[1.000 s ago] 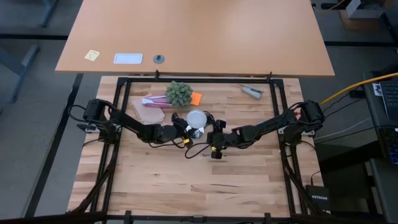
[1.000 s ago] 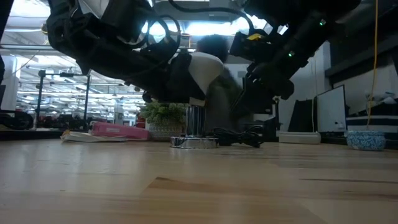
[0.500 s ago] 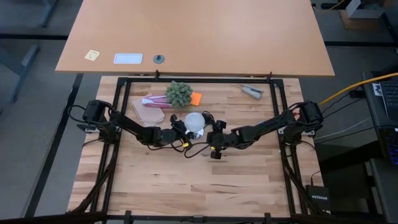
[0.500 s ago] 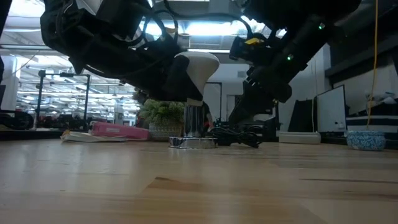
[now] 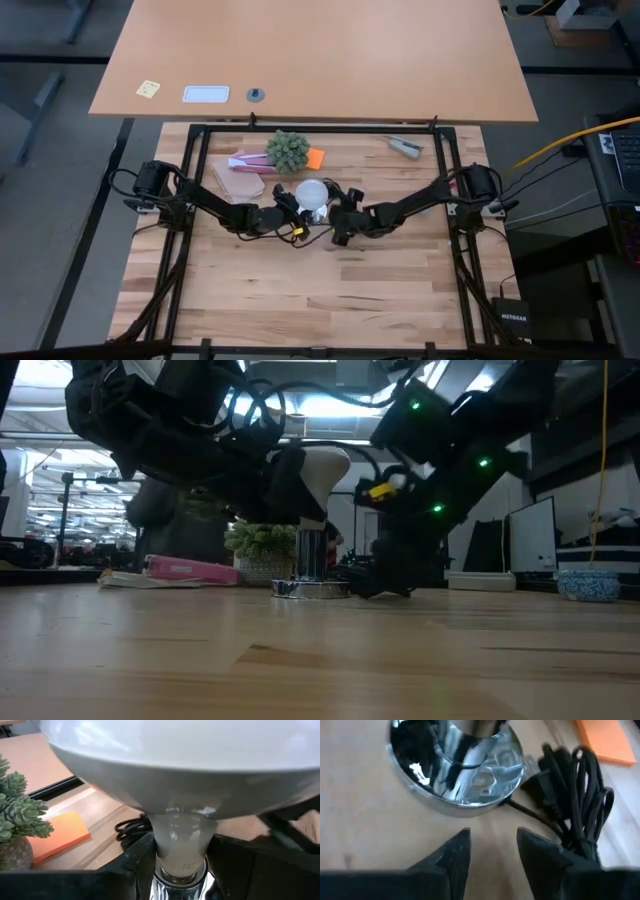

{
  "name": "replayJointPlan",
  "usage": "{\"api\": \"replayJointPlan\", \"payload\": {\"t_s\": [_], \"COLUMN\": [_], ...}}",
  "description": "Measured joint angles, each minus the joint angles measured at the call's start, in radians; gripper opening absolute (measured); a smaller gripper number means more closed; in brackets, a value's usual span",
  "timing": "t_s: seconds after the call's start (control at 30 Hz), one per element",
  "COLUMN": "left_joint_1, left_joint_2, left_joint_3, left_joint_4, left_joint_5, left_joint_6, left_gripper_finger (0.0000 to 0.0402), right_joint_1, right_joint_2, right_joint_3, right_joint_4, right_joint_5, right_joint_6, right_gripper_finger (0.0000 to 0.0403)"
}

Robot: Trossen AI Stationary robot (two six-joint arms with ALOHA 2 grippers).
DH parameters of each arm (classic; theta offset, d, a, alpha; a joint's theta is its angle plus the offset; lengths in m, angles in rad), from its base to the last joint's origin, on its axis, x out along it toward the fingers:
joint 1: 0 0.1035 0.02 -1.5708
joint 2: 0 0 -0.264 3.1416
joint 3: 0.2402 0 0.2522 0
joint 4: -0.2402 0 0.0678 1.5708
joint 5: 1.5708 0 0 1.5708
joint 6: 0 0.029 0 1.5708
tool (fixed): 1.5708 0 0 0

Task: Screw lightbulb
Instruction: Insert the lightbulb into the lamp

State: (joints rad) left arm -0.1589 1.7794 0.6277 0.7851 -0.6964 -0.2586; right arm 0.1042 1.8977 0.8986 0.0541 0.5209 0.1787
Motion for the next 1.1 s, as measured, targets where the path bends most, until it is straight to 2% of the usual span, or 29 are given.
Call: {"api": "replayJointPlan", "payload": {"t_s": [0.3,0.5,0.7,0.8,1.0,1.1], "left_joint_1": [0.0,0.001,0.001,0.001,0.001,0.002], "left_joint_2": [0.0,0.0,0.0,0.0,0.0,0.0], "left_joint_3": [0.0,0.0,0.0,0.0,0.0,0.0], "left_joint_4": [-0.002,-0.01,-0.018,-0.019,-0.019,-0.019], "left_joint_5": [-0.001,-0.002,-0.002,-0.002,-0.001,-0.001], "left_joint_6": [-0.004,-0.008,-0.004,-0.003,-0.003,-0.003], "left_gripper_finger": [0.015,0.015,0.015,0.015,0.015,0.015], "right_joint_1": [-0.133,-0.179,-0.167,-0.145,-0.077,-0.039], "right_joint_2": [0.063,0.066,0.064,0.047,-0.055,-0.103], "right_joint_3": [0.001,-0.002,0.0,-0.001,-0.004,-0.003], "right_joint_4": [0.2,0.251,0.222,0.181,0.053,-0.005], "right_joint_5": [-0.025,-0.081,-0.084,-0.044,0.055,0.04], "right_joint_6": [-0.095,-0.137,-0.168,-0.191,-0.236,-0.198], "right_gripper_finger": [0.0168,0.0168,0.0168,0.0168,0.0168,0.0168]}}
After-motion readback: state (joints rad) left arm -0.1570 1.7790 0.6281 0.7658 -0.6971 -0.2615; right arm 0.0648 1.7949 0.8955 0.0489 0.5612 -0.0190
